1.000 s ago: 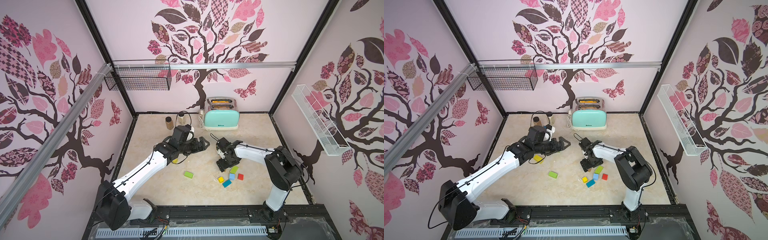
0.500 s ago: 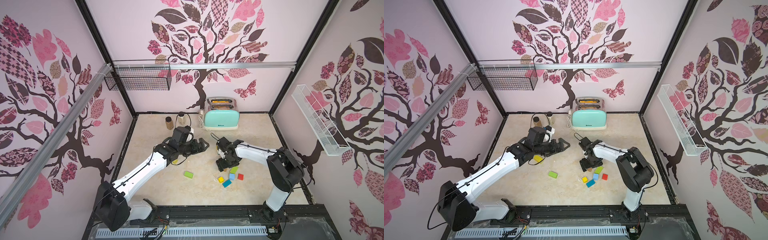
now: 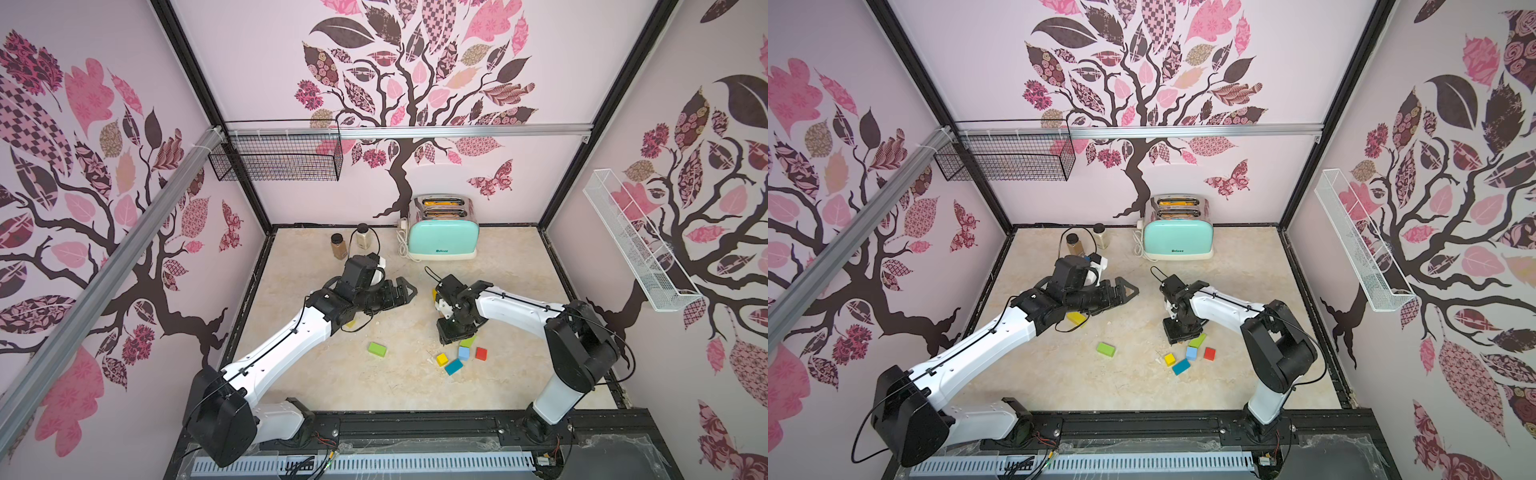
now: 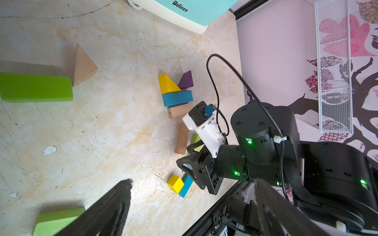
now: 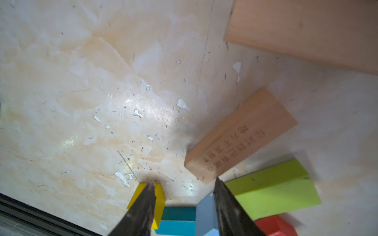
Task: Assemble a carrot with building blocks
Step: Assemble the building block at the center of the board.
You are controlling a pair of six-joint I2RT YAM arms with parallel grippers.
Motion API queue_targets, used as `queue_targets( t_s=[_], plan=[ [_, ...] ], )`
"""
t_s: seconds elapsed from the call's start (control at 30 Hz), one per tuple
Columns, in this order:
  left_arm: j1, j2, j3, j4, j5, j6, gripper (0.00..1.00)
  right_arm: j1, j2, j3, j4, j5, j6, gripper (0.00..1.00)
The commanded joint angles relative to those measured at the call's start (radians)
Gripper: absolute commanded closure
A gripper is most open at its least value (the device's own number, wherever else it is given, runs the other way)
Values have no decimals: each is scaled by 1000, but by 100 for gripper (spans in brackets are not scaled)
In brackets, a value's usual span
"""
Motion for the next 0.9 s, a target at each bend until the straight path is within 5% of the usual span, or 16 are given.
queue_targets(
  t_s=[0.0, 0.4, 0.87],
  plan=[
    [-1, -16, -9, 25, -13, -6, 2, 8, 15, 4, -6, -12, -2, 50],
    [-1, 14, 19, 23, -15, 0, 2, 10, 92, 29, 71, -62, 36, 50],
    [1, 19, 13, 23, -21, 5, 2, -11, 163, 144, 88, 97, 168, 53]
  ],
)
